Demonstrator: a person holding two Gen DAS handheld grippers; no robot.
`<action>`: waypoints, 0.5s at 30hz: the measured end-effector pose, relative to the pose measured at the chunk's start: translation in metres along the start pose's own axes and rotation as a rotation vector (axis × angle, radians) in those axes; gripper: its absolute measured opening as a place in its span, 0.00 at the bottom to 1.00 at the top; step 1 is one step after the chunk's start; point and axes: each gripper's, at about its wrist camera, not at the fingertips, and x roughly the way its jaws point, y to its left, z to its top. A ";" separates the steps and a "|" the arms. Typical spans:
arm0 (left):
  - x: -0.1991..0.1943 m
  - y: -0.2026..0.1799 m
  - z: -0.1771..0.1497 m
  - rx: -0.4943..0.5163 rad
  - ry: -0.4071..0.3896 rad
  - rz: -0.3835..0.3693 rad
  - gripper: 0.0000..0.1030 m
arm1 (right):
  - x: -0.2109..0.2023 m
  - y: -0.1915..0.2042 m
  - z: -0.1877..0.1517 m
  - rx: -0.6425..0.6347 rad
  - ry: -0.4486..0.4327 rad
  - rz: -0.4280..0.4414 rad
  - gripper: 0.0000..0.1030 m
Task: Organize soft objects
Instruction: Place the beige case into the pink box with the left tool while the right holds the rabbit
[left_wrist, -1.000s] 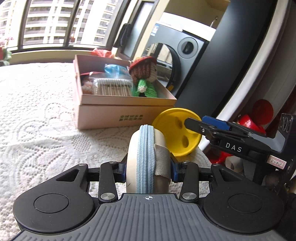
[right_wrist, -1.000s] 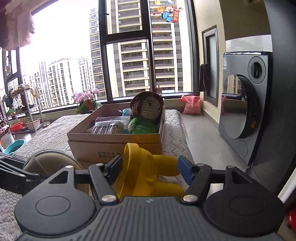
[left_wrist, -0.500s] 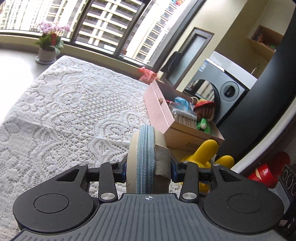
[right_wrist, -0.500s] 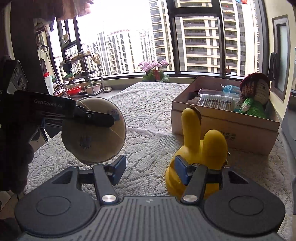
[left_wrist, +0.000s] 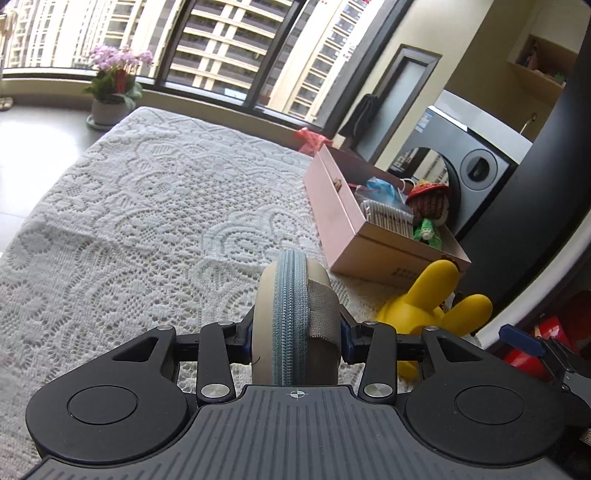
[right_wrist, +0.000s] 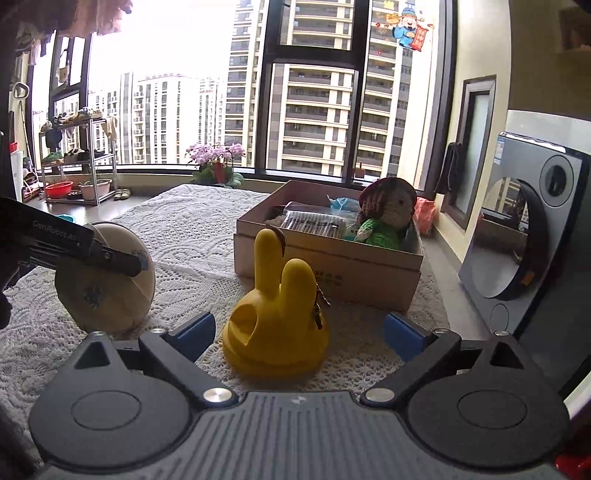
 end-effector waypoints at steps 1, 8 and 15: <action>0.000 -0.001 0.000 0.004 0.000 0.007 0.43 | 0.010 0.001 0.002 0.022 0.020 -0.010 0.95; -0.002 -0.008 0.000 0.020 0.005 0.038 0.43 | 0.069 0.004 0.024 0.216 0.127 -0.103 0.95; -0.002 -0.010 -0.001 0.034 0.008 0.039 0.43 | 0.058 0.011 0.022 0.089 0.154 -0.009 0.58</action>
